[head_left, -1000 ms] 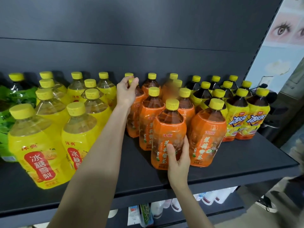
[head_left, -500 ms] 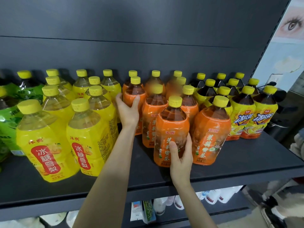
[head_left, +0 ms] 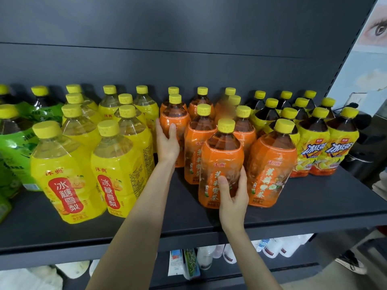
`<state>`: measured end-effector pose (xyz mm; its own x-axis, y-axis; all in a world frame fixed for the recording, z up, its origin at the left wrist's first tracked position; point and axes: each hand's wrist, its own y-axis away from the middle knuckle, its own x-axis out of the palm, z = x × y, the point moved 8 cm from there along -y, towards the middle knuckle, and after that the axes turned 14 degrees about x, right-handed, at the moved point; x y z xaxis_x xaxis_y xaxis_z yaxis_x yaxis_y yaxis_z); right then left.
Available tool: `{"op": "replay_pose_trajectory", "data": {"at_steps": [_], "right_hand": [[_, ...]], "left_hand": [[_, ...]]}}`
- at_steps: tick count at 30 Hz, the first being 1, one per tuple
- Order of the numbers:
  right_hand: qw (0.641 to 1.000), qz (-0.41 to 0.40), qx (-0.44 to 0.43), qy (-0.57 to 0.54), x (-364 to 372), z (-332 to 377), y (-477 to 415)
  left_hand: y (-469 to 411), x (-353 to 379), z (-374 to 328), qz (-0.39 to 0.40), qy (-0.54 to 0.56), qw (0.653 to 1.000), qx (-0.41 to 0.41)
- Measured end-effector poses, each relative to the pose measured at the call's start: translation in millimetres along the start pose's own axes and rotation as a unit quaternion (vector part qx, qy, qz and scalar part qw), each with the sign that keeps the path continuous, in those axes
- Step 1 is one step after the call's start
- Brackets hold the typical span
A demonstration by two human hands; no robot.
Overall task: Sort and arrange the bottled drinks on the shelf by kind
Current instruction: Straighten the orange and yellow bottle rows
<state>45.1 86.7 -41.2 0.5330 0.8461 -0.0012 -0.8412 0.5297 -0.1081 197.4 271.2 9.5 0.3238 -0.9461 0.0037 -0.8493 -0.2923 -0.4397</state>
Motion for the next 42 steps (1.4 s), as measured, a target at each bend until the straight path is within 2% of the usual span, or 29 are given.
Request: {"op": "replay_pose_trajectory", "data": {"at_steps": [5, 9, 12, 19, 23, 25, 28, 34, 42], "right_hand": [[1.0, 0.005, -0.006, 0.003, 2, 3, 6], [0.999, 0.046, -0.018, 0.008, 21, 9, 15], [0.997, 0.074, -0.015, 0.025, 41, 8, 20], [0.986, 0.13, -0.014, 0.107, 61, 17, 17], [0.983, 0.059, -0.096, 0.142, 44, 40, 2], [0.97, 0.025, -0.157, 0.184, 40, 59, -8], [0.931, -0.012, -0.237, 0.277, 44, 82, -22], [0.836, -0.04, -0.306, 0.454, 56, 86, -37], [0.81, -0.104, -0.341, 0.466, 49, 88, -38]], "left_hand": [[45, -14, -4, 0.043, 0.029, 0.999, 0.011], [85, -29, -14, 0.065, 0.115, 0.991, 0.031], [101, -37, -23, 0.08, 0.139, 0.985, 0.061], [104, -47, -31, 0.045, 0.081, 0.988, 0.121], [99, -52, -20, 0.018, 0.038, 0.991, 0.125], [98, -53, -17, -0.002, 0.021, 0.993, 0.117], [100, -53, -17, -0.026, 0.007, 0.993, 0.118], [100, -52, -16, -0.035, -0.002, 0.993, 0.115], [101, -51, -14, -0.034, -0.011, 0.993, 0.11]]}}
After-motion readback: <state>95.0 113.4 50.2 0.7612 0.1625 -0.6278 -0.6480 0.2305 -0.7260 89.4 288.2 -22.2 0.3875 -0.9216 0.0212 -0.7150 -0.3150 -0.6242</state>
